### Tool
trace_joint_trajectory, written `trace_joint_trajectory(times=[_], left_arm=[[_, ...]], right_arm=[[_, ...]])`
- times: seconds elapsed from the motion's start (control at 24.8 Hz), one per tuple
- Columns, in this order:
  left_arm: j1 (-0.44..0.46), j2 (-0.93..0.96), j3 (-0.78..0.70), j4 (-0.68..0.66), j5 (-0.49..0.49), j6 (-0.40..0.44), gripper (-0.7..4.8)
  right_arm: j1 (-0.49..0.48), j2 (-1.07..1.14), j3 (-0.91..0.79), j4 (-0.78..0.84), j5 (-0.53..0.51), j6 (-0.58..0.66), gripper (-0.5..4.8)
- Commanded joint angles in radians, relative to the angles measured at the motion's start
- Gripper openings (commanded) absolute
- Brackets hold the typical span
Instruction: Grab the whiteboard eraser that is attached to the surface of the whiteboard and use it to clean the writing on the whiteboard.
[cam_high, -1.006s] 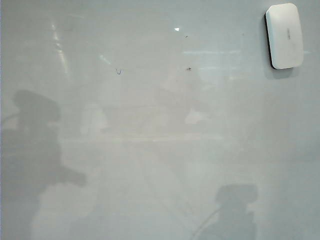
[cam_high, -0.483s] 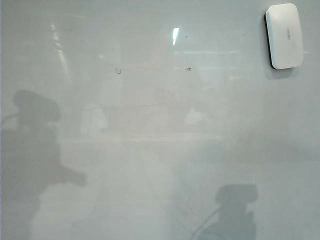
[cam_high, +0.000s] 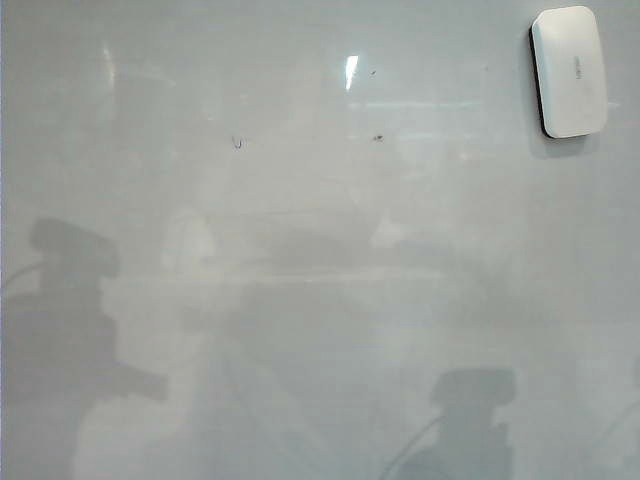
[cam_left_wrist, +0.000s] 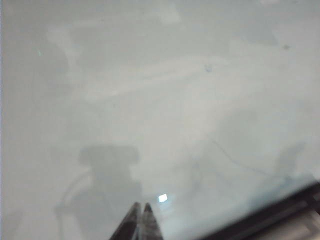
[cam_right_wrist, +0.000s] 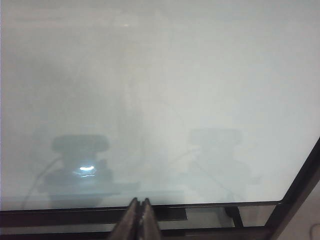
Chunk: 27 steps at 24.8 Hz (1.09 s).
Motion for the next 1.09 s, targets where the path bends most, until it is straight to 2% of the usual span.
trace_joint_trajectory(times=[0.04, 0.24, 0.4, 0.64, 0.8, 1.09], left_arm=[[0.027, 0.001, -0.143, 0.243, -0.002, 0.003, -0.02], [0.102, 0.000, -0.293, 0.351, -0.002, -0.010, -0.02], [0.130, -0.006, -0.349, 0.364, -0.003, -0.016, -0.02], [0.137, -0.082, -0.439, 0.389, -0.075, -0.096, -0.02], [0.136, -0.082, -0.440, 0.294, -0.143, -0.106, -0.02], [0.137, -0.082, -0.440, 0.284, -0.162, -0.109, -0.02]], right_arm=[[0.000, 0.000, -0.008, 0.011, -0.002, -0.003, -0.01], [0.000, 0.000, -0.008, 0.011, -0.002, -0.003, -0.01], [0.000, 0.000, -0.008, 0.011, -0.002, -0.003, -0.01], [-0.001, 0.000, -0.008, 0.011, -0.002, -0.003, -0.01], [0.001, 0.000, -0.008, 0.012, -0.002, -0.003, -0.01], [0.001, 0.000, -0.008, 0.011, -0.002, -0.003, -0.01]])
